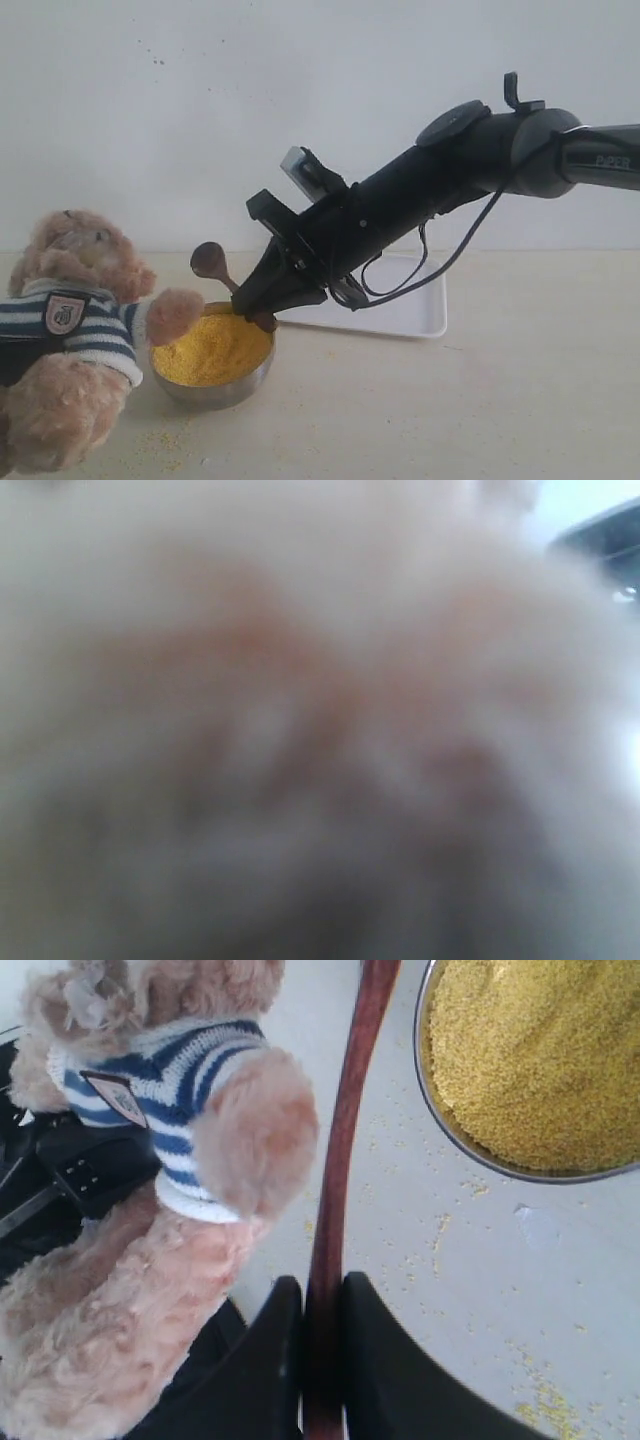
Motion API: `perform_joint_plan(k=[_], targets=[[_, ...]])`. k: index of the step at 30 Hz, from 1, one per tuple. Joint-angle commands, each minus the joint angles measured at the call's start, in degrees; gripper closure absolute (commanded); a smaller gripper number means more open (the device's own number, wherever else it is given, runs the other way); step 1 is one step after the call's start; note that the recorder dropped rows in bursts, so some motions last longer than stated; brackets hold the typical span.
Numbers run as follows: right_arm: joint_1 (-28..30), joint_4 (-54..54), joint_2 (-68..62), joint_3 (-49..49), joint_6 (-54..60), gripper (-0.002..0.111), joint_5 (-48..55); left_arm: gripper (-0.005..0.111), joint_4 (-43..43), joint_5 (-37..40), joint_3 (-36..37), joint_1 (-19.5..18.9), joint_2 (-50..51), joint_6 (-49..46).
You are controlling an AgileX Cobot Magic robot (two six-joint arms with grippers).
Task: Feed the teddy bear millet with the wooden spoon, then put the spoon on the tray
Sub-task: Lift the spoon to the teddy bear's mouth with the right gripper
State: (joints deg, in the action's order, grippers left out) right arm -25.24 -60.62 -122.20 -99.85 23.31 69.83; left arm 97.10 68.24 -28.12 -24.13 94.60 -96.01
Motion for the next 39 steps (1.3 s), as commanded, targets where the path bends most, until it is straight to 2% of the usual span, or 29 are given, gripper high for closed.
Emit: perform_joint_plan(k=[1,6,13,18,21,24,35,39], targets=[[0.33,-0.08,0.62,1.84,1.03,0.109,0.13,0.103,-0.28,1.73,0.18,1.48,-0.15,0.42],[0.55,-0.20,0.62,1.86,2.89,0.109,0.13,0.103,-1.98,-4.31,0.18,1.48,-0.15,7.25],[0.73,-1.03,0.62,1.86,3.69,0.109,0.13,0.103,-2.86,-4.42,0.18,1.48,0.52,8.93],[0.63,-9.66,0.62,1.86,6.95,0.109,0.13,0.103,-4.01,-3.38,0.18,1.48,4.54,14.15],[-0.29,-12.56,0.62,1.86,8.81,0.109,0.13,0.103,-3.50,-0.36,-0.20,1.48,6.97,14.15],[-1.58,-11.01,0.62,1.86,9.17,0.109,0.13,0.103,-3.50,1.73,-1.20,1.48,8.57,14.15],[-7.08,-9.59,0.62,1.86,18.41,0.109,0.13,0.103,-4.19,1.73,-1.45,1.48,9.17,14.15],[-8.03,-3.58,0.62,1.86,18.41,0.109,-5.84,0.103,-4.45,1.73,-1.45,1.48,9.17,13.98]])
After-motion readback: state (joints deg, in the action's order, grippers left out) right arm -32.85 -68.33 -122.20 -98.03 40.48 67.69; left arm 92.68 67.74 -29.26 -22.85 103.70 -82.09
